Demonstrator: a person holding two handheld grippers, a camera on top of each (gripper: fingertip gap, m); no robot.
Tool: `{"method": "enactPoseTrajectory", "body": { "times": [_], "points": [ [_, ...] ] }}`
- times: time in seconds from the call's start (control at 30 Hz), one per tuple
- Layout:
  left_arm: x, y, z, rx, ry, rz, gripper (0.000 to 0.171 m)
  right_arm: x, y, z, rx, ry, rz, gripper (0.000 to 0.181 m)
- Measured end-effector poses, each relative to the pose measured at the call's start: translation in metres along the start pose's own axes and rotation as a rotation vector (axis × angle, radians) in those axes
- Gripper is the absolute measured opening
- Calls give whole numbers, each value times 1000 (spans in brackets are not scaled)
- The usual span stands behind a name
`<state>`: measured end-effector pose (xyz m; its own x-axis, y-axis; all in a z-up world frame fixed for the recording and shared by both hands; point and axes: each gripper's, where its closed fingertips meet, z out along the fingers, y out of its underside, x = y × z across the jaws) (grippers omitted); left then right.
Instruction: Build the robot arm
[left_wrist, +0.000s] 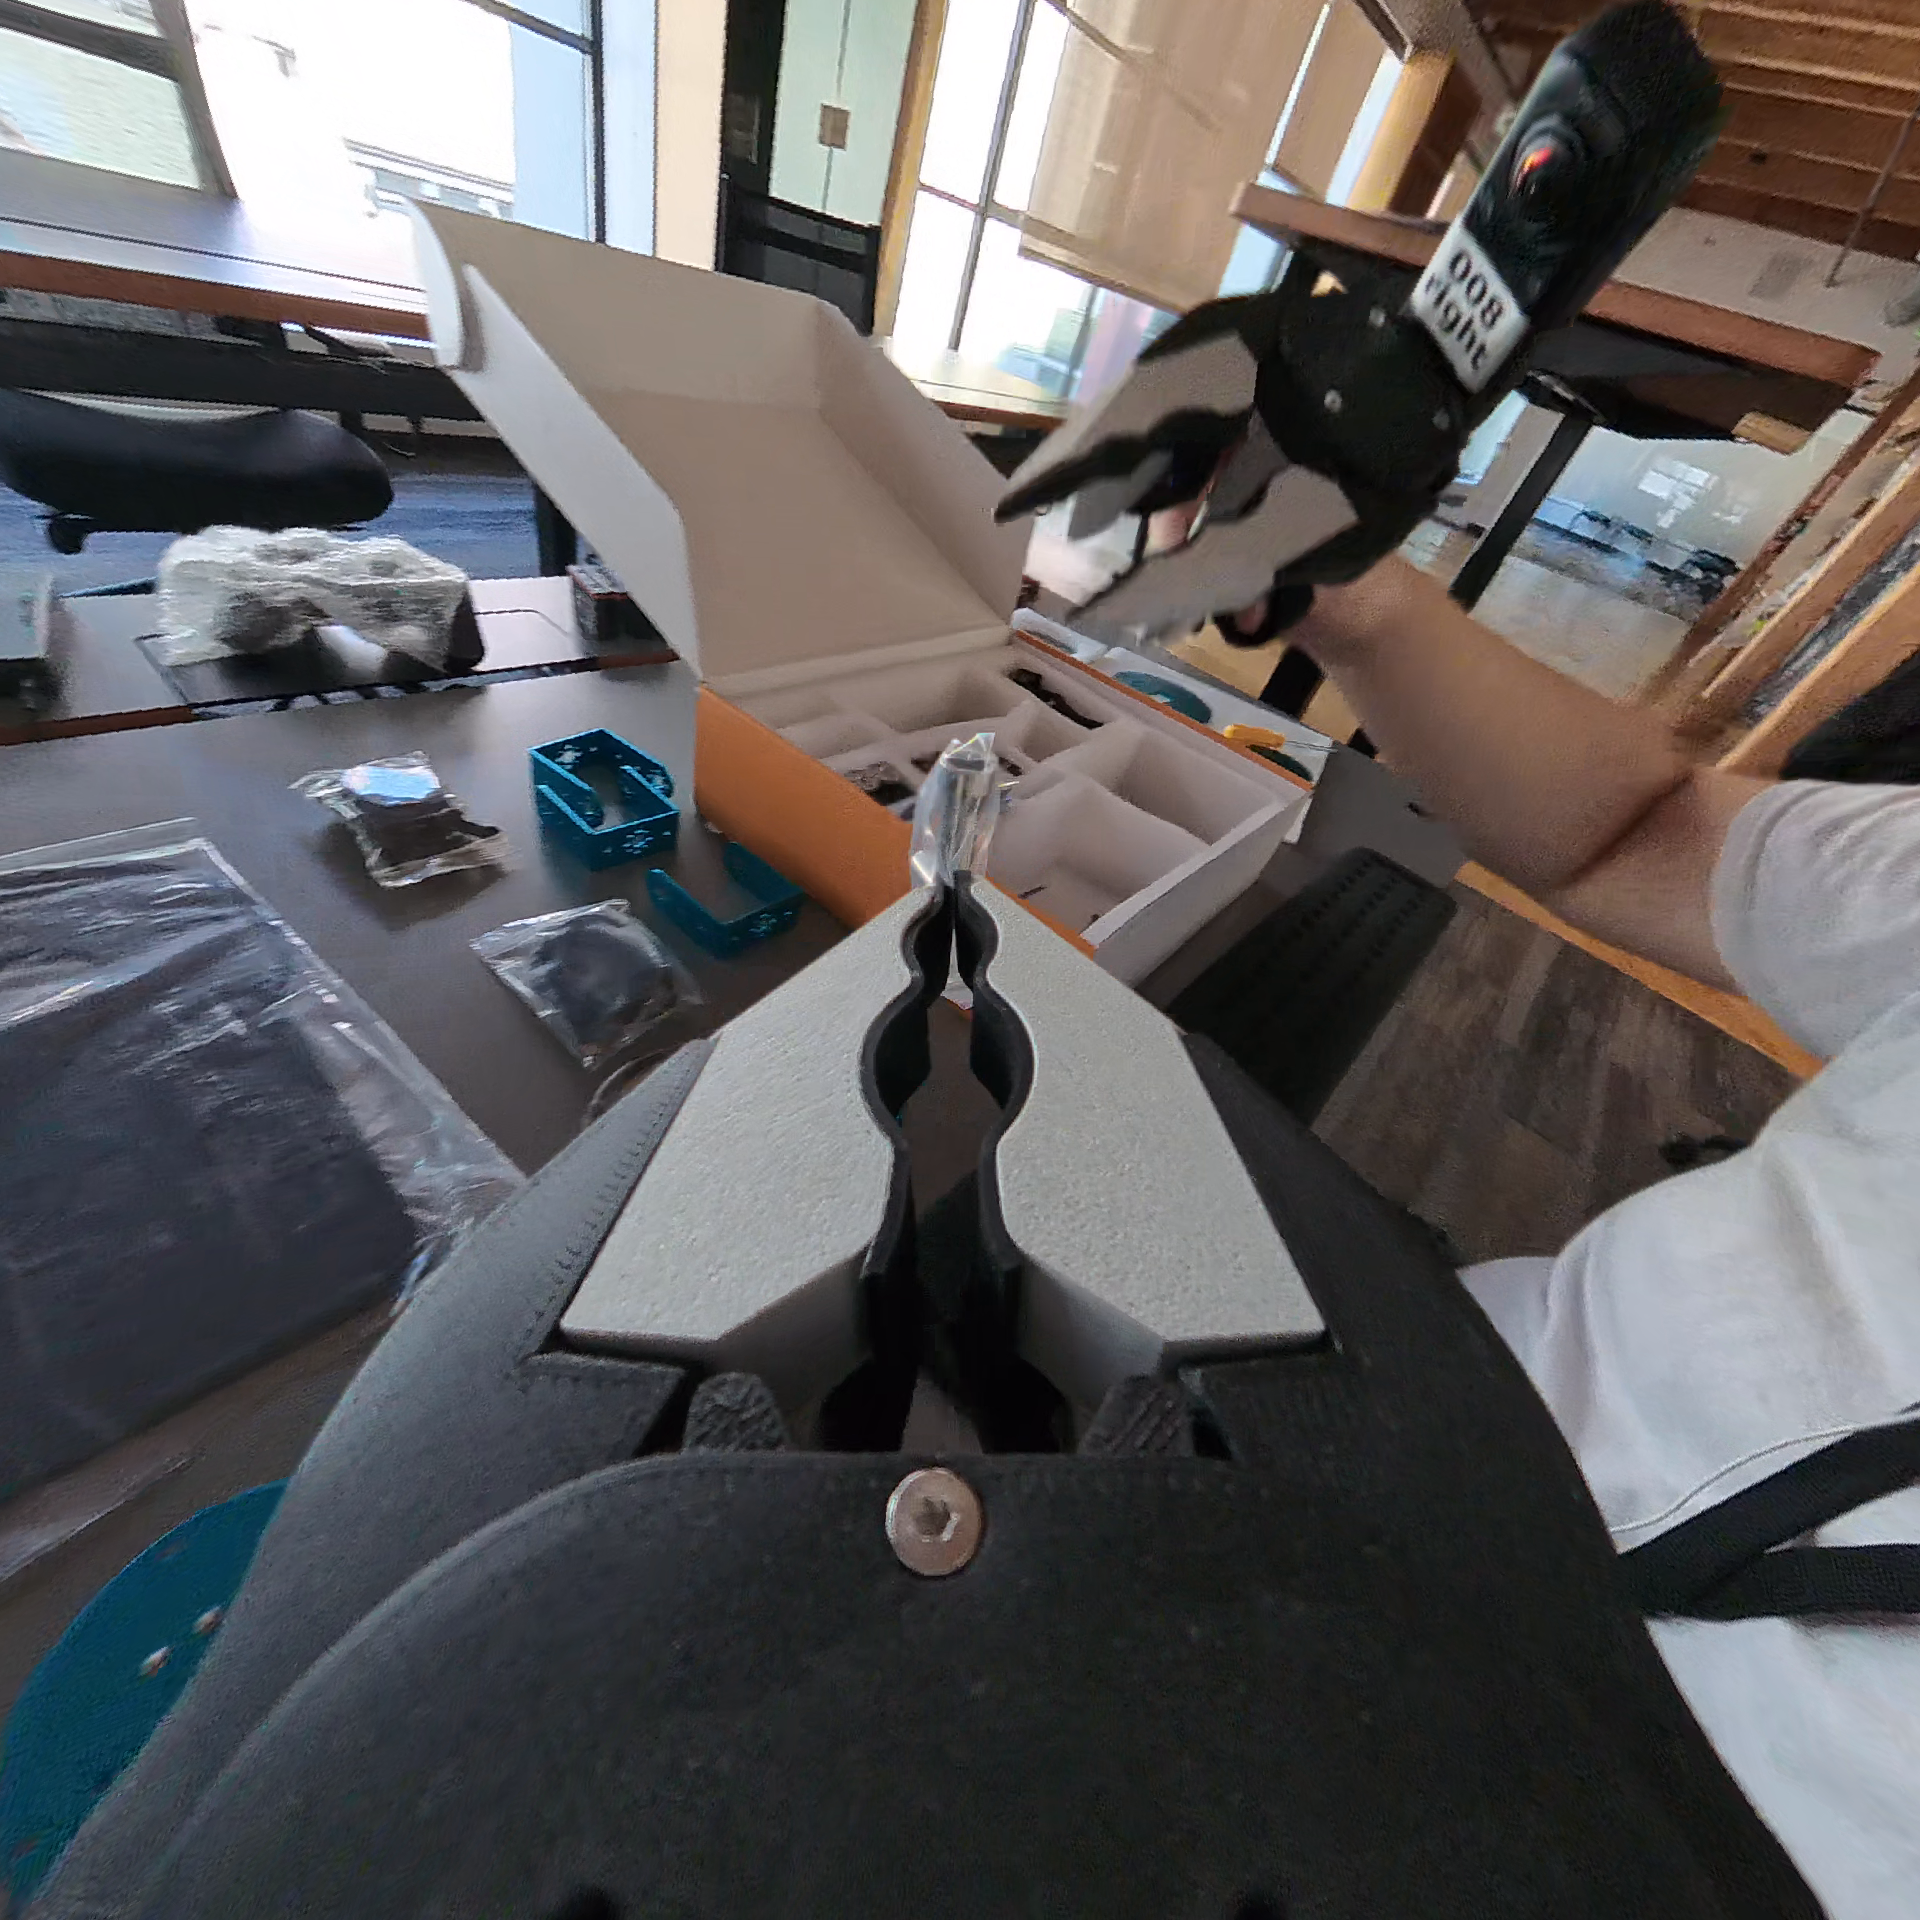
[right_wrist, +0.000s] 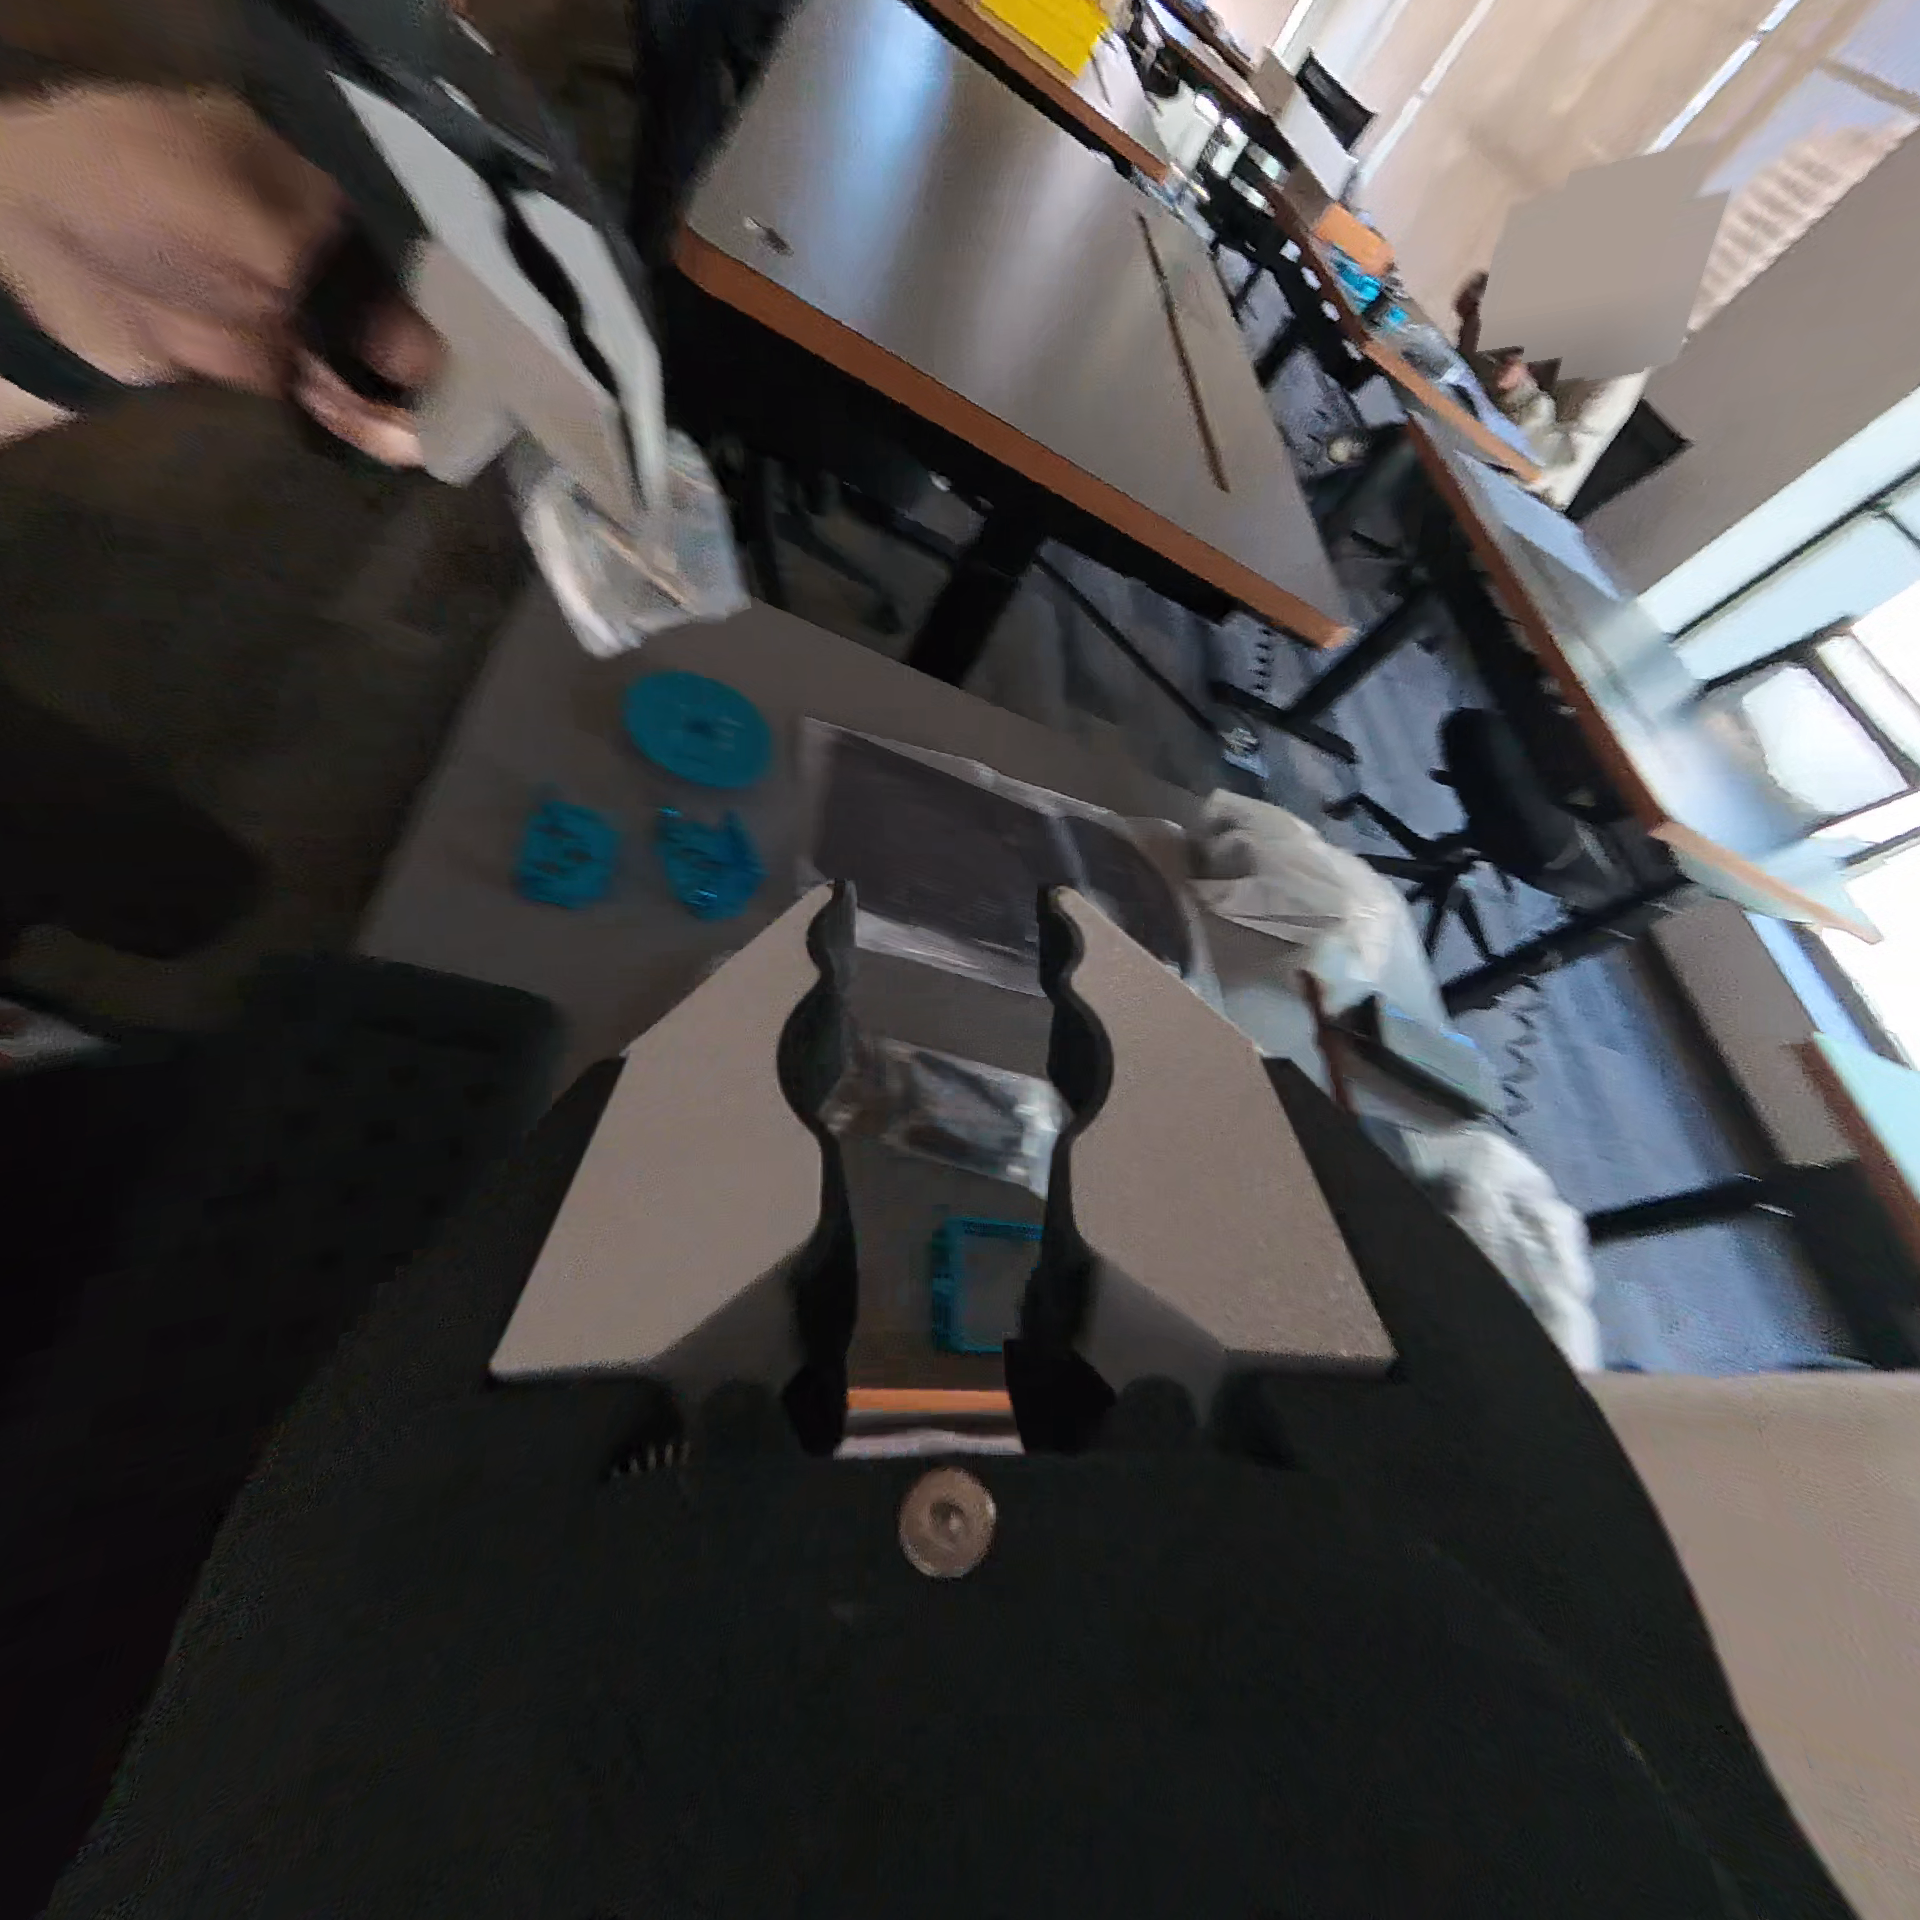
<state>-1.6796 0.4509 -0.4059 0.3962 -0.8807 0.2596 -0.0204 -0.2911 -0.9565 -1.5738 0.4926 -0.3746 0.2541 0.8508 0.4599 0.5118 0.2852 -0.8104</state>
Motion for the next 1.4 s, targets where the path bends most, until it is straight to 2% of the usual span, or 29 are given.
{"method": "enactPoseTrajectory", "body": {
  "times": [0.07,0.13,0.27,0.37,0.43,0.5,0.6,0.67,0.8,0.97,1.07,1.13,1.27,1.33,1.4],
  "points": [
    [15,-1,13,-2,52,-16,0,-33,-5,-4,62,-65,75,34],
    [29,-4,24,3,107,-43,0,-53,-4,-9,102,-78,130,37],
    [52,-9,41,48,229,-132,0,-74,-7,-17,184,9,138,38],
    [63,-12,48,99,310,-205,0,-92,-14,-17,266,-17,283,37],
    [63,-13,50,139,327,-259,0,-97,-22,-21,339,67,239,29],
    [62,-12,52,160,327,-303,0,-94,-22,-24,354,235,143,29],
    [60,-1,53,158,297,-358,0,-104,-14,-15,298,343,46,29],
    [56,13,50,138,259,-376,0,-117,0,-9,260,349,30,24],
    [42,33,30,146,183,-408,0,-136,46,-35,211,386,54,1],
    [21,37,12,140,98,-392,0,-109,125,-114,-25,515,91,0],
    [12,29,11,128,61,-351,0,-86,160,-152,-191,488,100,0],
    [6,22,12,127,49,-334,0,-71,175,-163,-263,429,120,5],
    [-11,10,14,108,5,-301,0,-31,188,-149,-294,308,106,23],
    [-18,5,15,110,-9,-294,0,-16,195,-126,-313,226,106,31],
    [-25,1,13,118,-32,-289,0,-9,200,-98,-323,127,114,30]
  ]
}}
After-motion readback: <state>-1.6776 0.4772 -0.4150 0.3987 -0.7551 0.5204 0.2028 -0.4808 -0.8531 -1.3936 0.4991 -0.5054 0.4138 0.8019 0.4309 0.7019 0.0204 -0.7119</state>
